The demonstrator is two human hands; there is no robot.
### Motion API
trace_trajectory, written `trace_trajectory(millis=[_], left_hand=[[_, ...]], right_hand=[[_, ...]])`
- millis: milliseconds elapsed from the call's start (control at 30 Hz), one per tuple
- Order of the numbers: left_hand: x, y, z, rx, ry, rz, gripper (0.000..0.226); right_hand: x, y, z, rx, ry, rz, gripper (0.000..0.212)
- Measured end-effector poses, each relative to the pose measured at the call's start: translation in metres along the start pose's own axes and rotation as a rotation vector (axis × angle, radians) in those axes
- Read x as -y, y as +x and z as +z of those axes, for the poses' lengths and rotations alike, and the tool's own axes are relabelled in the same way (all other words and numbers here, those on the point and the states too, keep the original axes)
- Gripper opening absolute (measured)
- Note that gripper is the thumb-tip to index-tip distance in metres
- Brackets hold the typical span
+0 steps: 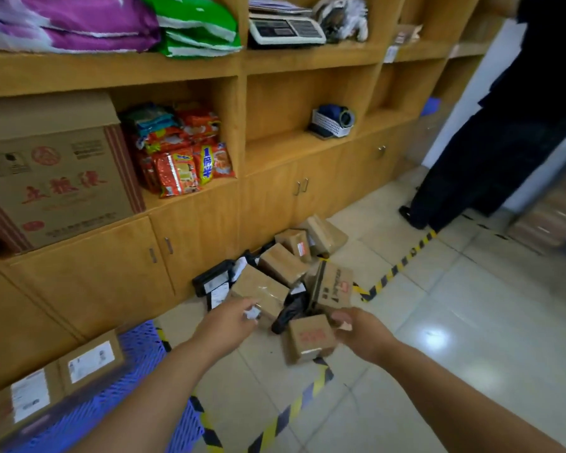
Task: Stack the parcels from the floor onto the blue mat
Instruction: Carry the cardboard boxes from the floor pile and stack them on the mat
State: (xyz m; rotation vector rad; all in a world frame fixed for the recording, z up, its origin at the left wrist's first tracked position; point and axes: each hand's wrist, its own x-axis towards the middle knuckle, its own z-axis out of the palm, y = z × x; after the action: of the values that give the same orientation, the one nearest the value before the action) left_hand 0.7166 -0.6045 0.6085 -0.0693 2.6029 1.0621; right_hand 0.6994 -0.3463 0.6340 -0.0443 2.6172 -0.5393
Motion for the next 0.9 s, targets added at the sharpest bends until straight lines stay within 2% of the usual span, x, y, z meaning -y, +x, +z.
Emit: trace_trajectory(millis=[133, 300, 600, 900], left_hand=[[-0.05, 0.02, 0.028, 0.009, -0.003, 0.024, 0.043], [-0.088, 0.06, 0.043, 0.022, -0.007, 0.01, 0.043], [-0.147, 0.186, 0.053, 0.076, -0.073, -0.013, 0.045], [-0.213, 0.301, 0.077, 0.165, -0.059, 0.008, 0.043]], right_hand=[[-0.056, -0.005, -0.035, -0.046, 0.009, 0.033, 0.036], [-0.095, 0.02, -0.066, -0.063, 0.046, 0.051, 0.033], [-0.138, 0.113, -0.128, -0.109, 0.09, 0.12, 0.04], [-0.203, 0.192, -0.194, -0.127, 0.143, 0.196, 0.036]])
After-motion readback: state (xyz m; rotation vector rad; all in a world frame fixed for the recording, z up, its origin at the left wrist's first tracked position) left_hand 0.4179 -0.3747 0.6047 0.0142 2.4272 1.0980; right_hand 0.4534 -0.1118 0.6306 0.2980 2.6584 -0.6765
